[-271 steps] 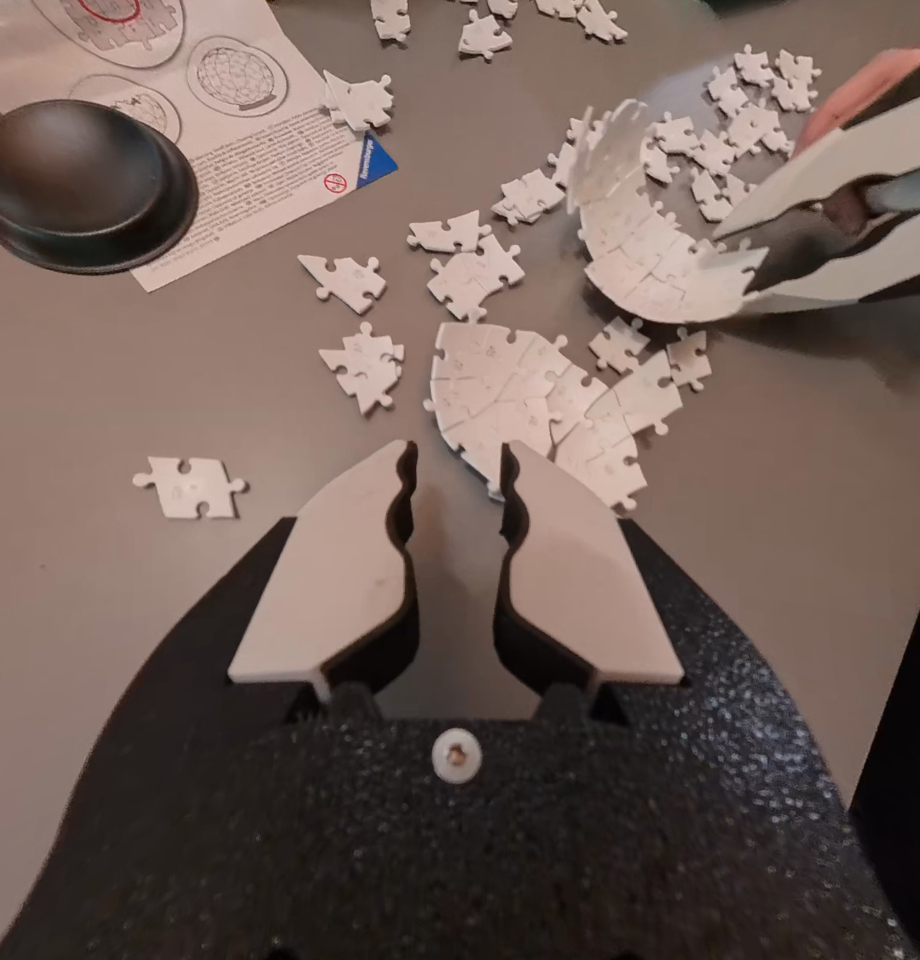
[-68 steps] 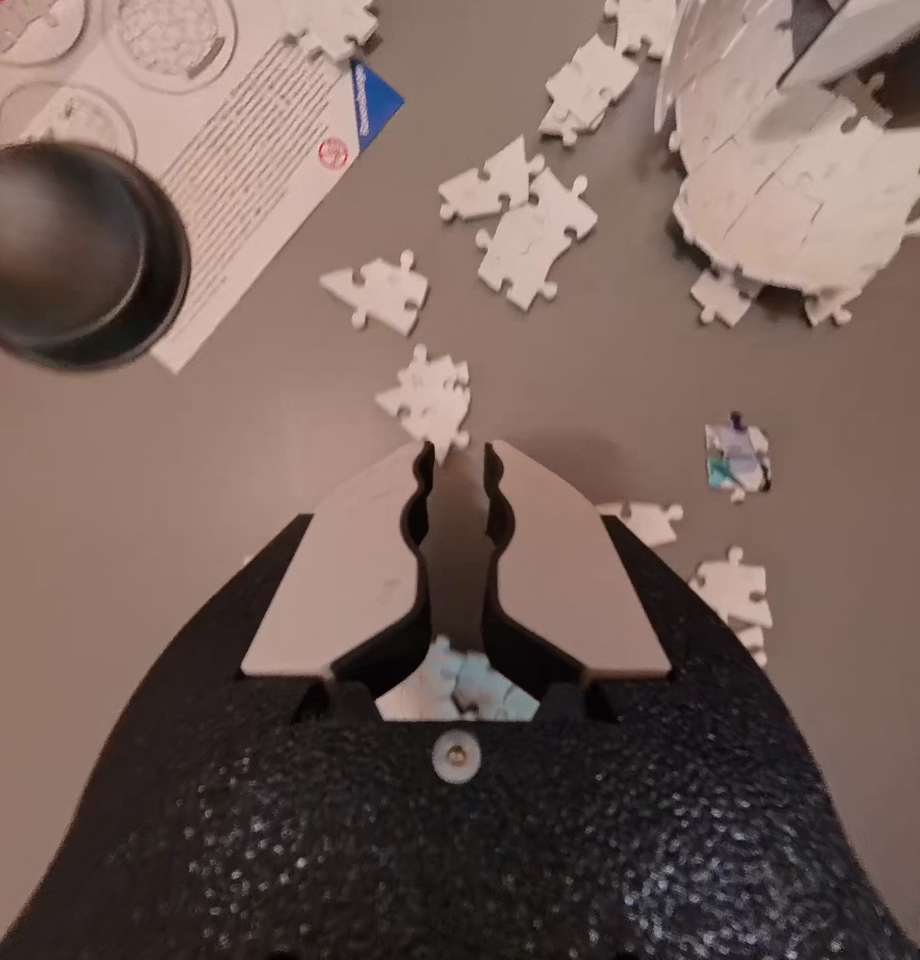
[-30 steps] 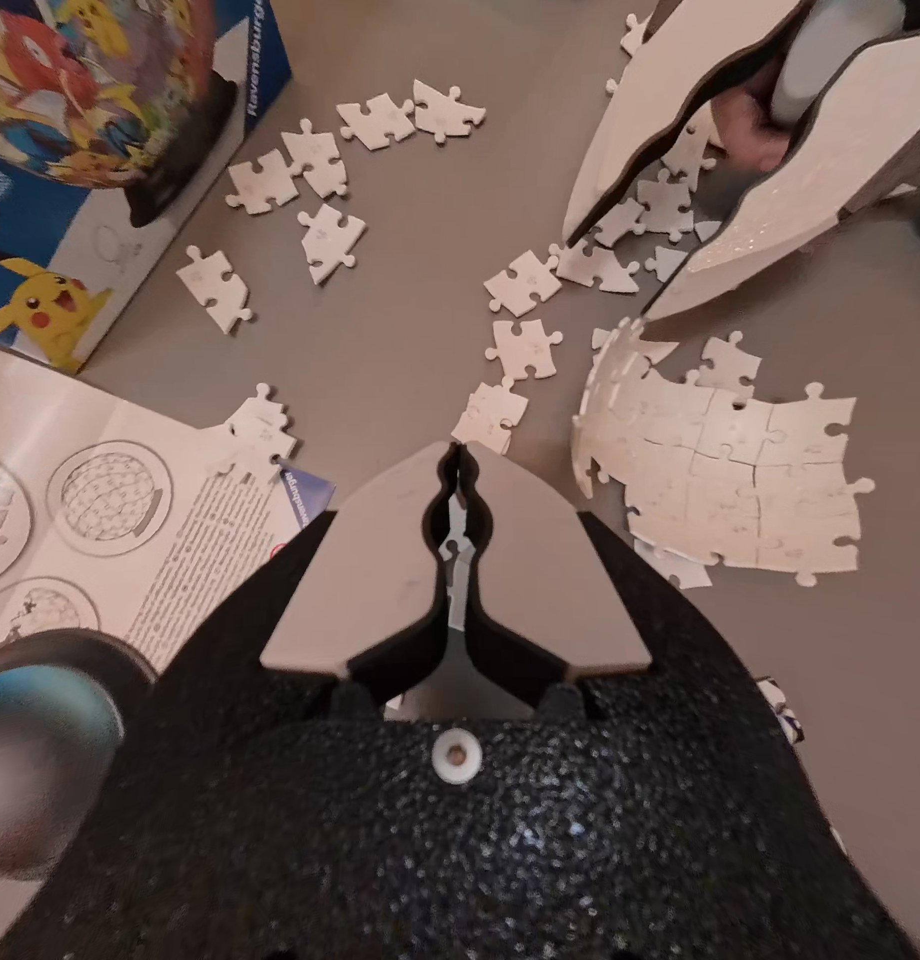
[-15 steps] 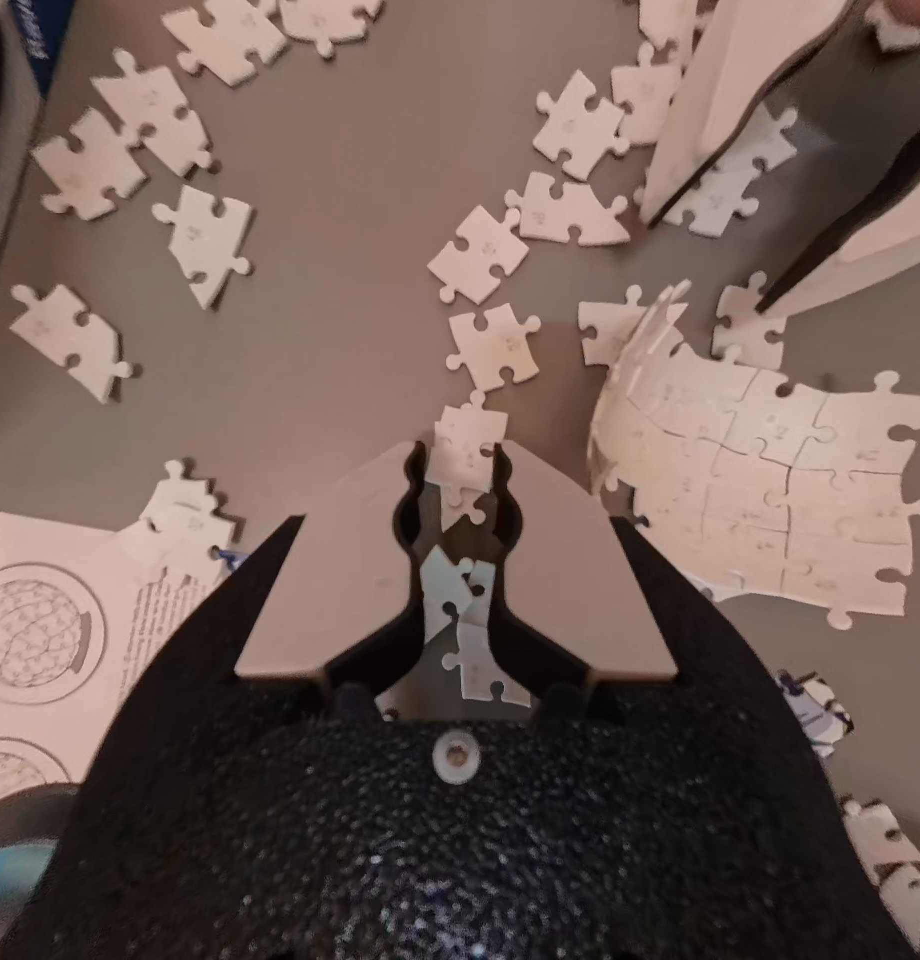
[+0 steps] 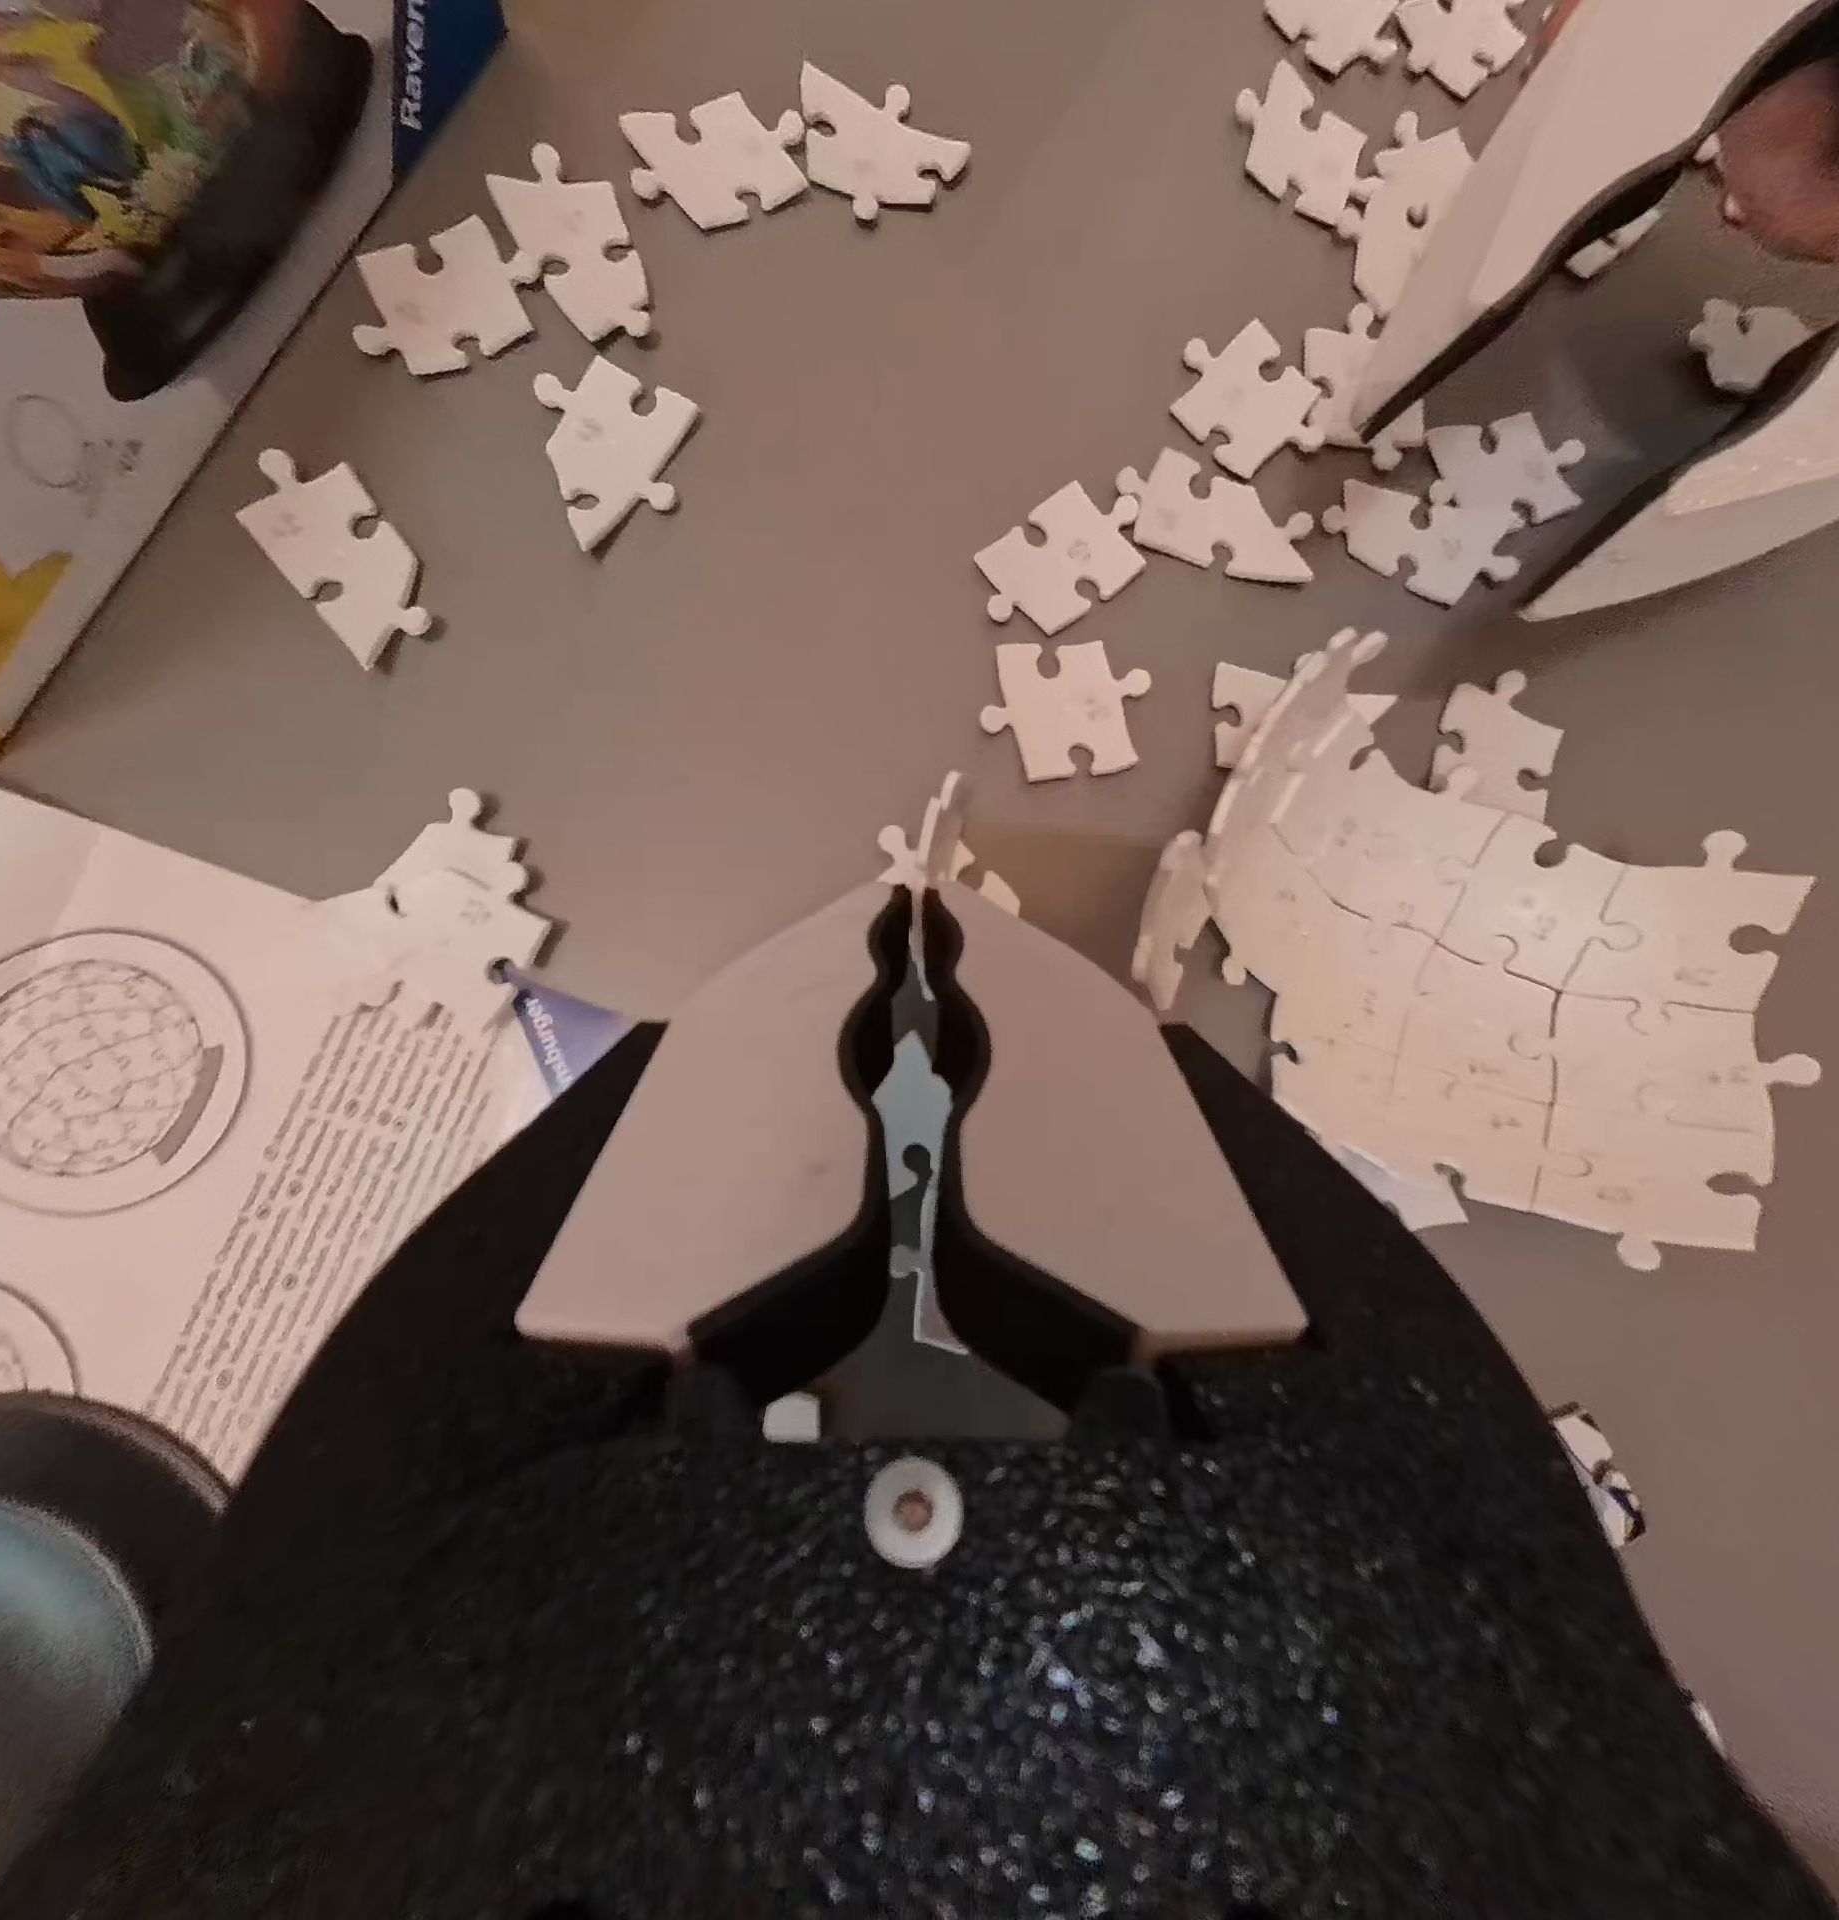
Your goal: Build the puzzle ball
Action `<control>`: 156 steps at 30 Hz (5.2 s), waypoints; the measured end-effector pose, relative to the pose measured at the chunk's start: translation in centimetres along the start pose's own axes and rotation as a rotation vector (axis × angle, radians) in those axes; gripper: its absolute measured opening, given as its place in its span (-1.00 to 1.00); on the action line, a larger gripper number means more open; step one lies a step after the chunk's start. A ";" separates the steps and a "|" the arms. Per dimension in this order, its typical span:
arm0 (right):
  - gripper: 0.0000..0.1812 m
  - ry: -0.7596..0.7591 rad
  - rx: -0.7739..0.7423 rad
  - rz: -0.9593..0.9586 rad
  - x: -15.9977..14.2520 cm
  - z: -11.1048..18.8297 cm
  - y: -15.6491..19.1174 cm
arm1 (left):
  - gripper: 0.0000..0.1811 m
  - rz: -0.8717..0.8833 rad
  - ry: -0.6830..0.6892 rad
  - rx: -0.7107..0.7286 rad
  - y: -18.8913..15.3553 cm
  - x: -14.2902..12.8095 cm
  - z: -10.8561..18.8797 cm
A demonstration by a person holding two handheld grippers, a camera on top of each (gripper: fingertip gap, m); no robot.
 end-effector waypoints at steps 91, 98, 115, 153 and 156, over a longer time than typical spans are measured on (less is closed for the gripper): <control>-0.97 -0.307 0.212 0.131 0.3 6.1 13.3 | -0.83 -0.116 -0.528 -0.021 -20.6 1.1 5.5; -0.97 -0.289 0.207 0.097 0.3 4.7 13.5 | -0.97 -0.119 -0.515 -0.038 -20.3 0.4 5.6; -0.97 -0.428 0.268 0.010 3.3 4.8 12.6 | -0.97 0.107 -0.631 -0.127 -18.6 1.6 8.2; -0.96 0.167 0.360 -0.163 1.1 -5.1 2.0 | -0.98 0.573 -0.223 -0.072 -9.3 -4.7 9.4; -0.96 0.165 0.393 -0.159 1.0 -4.4 2.6 | -0.98 0.544 -0.247 -0.084 -10.1 -4.8 10.0</control>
Point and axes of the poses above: each gripper's, where its closed fingertips meet, z back along the fingers, x out of its top, y = z × x across the jaws, the point moved 3 cm from there along z, back along the fingers, and after that the axes turned 3 degrees about x, right-handed, at the moved point
